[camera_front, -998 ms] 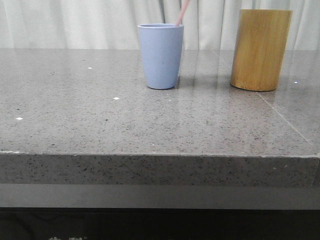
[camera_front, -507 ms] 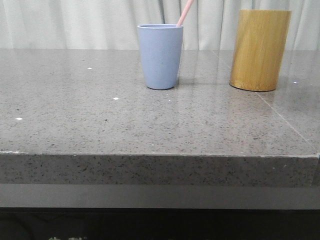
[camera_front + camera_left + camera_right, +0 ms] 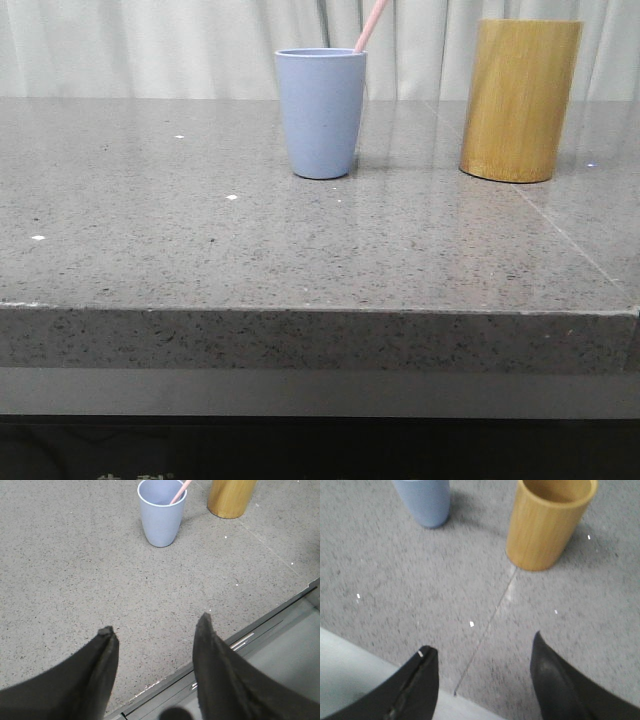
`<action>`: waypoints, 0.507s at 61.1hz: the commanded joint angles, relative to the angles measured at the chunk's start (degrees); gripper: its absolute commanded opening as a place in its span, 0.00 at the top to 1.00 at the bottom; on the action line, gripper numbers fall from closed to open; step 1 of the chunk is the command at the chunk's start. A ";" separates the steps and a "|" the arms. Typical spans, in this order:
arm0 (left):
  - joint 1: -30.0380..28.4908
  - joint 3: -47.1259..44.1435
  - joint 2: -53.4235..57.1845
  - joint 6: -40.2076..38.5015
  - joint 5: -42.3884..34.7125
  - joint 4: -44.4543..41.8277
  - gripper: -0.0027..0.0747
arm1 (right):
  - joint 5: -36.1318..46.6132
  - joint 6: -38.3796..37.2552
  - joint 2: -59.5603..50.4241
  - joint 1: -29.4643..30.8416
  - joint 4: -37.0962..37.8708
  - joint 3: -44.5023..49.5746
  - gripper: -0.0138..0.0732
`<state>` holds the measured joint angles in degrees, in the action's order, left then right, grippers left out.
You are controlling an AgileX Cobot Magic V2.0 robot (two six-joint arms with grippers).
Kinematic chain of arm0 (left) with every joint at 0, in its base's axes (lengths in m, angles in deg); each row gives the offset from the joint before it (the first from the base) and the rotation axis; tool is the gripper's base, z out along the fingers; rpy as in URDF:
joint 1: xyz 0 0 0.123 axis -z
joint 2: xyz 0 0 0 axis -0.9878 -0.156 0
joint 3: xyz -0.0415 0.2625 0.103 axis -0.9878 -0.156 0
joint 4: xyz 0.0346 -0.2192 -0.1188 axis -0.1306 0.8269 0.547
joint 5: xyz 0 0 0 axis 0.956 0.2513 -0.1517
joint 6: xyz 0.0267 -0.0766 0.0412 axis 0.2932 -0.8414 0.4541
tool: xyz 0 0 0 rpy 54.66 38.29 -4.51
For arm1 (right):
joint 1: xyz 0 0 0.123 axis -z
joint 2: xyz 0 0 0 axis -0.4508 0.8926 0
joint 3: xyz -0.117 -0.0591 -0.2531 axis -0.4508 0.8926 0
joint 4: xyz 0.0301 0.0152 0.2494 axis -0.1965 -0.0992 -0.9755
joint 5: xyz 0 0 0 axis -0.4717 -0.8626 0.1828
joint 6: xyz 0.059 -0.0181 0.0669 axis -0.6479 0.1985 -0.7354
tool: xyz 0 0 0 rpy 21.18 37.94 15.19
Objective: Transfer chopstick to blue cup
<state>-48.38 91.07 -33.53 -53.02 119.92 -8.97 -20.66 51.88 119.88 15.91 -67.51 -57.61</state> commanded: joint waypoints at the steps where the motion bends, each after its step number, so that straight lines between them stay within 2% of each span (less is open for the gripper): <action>1: 0.35 1.35 0.29 -0.54 -4.09 0.60 0.51 | 2.49 -0.57 -3.80 0.49 1.62 1.17 0.34; 14: 0.35 1.35 0.29 -0.54 -4.09 0.60 0.51 | 0.40 -2.84 -8.86 0.49 3.00 2.16 0.34; 31: 0.35 1.35 0.29 -0.54 -4.09 0.60 0.51 | 1.13 -3.26 -10.01 0.49 1.88 2.16 0.34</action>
<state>-48.38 91.07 -33.53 -53.13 119.92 -8.97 -23.50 48.81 110.00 15.91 -64.78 -54.28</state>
